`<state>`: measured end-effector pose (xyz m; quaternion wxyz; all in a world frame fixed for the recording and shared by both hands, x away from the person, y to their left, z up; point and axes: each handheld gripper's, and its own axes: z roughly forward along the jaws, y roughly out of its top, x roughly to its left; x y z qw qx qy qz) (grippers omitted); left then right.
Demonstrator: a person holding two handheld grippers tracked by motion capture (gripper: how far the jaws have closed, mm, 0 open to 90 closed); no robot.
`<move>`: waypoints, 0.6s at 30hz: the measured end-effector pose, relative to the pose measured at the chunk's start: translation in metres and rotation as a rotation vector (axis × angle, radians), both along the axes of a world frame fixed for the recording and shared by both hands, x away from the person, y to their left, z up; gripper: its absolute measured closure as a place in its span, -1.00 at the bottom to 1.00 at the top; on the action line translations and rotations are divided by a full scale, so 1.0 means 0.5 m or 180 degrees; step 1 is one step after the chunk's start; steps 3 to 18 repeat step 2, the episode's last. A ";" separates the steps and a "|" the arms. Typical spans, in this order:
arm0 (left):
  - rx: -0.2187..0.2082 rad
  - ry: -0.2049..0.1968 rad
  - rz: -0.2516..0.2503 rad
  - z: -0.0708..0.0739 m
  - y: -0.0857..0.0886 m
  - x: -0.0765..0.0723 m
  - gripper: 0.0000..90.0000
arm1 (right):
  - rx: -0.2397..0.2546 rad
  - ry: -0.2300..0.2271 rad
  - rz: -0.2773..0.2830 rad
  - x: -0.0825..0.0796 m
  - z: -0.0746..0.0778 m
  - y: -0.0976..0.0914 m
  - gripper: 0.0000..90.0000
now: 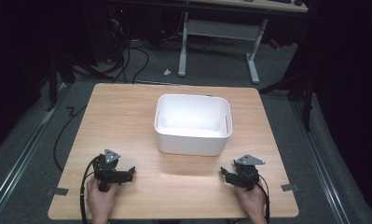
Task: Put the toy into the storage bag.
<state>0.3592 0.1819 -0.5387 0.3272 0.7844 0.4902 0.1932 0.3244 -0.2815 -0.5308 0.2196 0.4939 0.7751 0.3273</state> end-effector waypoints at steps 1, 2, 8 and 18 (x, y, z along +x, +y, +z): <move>0.0000 0.0000 0.0000 0.000 0.000 0.000 -0.99 | 0.0000 0.0000 0.0000 0.000 0.000 0.000 -0.24; 0.0001 0.0000 -0.0001 0.000 0.000 0.000 -0.99 | 0.0002 0.0003 -0.0012 -0.001 0.000 0.000 -0.26; 0.0001 0.0000 -0.0001 0.000 0.000 0.000 -0.99 | 0.0002 0.0003 -0.0012 -0.001 0.000 0.000 -0.26; 0.0001 0.0000 -0.0001 0.000 0.000 0.000 -0.99 | 0.0002 0.0003 -0.0012 -0.001 0.000 0.000 -0.26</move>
